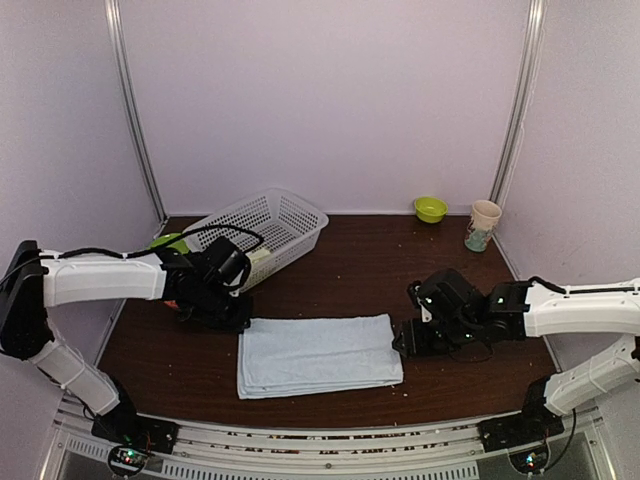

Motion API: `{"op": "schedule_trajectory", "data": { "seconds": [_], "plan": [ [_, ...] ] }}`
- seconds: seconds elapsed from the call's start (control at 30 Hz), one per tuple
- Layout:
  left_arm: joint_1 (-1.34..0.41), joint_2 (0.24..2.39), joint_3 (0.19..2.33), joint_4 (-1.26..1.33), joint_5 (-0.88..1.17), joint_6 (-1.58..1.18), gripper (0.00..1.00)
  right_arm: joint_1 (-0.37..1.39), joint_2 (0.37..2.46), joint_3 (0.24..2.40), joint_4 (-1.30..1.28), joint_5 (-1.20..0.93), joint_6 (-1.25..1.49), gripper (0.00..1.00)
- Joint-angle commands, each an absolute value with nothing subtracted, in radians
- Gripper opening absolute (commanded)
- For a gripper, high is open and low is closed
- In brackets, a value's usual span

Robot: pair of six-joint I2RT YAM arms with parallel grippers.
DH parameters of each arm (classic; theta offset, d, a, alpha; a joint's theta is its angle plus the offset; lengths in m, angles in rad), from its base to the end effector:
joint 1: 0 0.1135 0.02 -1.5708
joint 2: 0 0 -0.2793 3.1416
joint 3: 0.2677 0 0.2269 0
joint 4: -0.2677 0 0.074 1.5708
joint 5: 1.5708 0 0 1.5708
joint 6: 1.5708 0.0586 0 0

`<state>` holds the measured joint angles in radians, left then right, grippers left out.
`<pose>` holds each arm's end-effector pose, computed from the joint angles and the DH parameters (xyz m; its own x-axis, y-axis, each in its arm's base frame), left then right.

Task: Roll the towels
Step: Smooth out the towel at the center of the board.

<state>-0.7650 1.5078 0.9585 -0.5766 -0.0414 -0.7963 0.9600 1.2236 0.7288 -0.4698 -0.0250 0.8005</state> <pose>0.2018 -0.1904 0.2095 -0.9408 -0.0868 -0.3277 0.0095 0.9595 -0.2815 0.1259 0.1824 0.2161 -0.9218 -0.0657 -0.3820 -0.2377 0.8743 0.4232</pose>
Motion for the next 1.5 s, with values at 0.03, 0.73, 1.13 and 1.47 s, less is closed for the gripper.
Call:
{"op": "schedule_trajectory", "data": {
  "seconds": [0.03, 0.73, 1.13, 1.47],
  "plan": [
    [-0.766, 1.475, 0.867, -0.589, -0.083, -0.844, 0.0, 0.966, 1.277, 0.698, -0.36, -0.031, 0.84, 0.48],
    [-0.766, 1.534, 0.796, -0.645, -0.158, -0.787, 0.34, 1.014, 1.501, 0.678, -0.373, -0.069, 0.818, 0.45],
    [-0.813, 1.34, 0.992, -0.721, -0.037, -0.697, 0.56, 0.996, 1.355, 0.724, -0.39, -0.037, 0.818, 0.53],
    [-0.856, 1.546, 0.907, -0.498, 0.046, -0.75, 0.0, 0.83, 1.407, 0.683, -0.165, -0.2, 0.825, 0.53]
  ]
}}
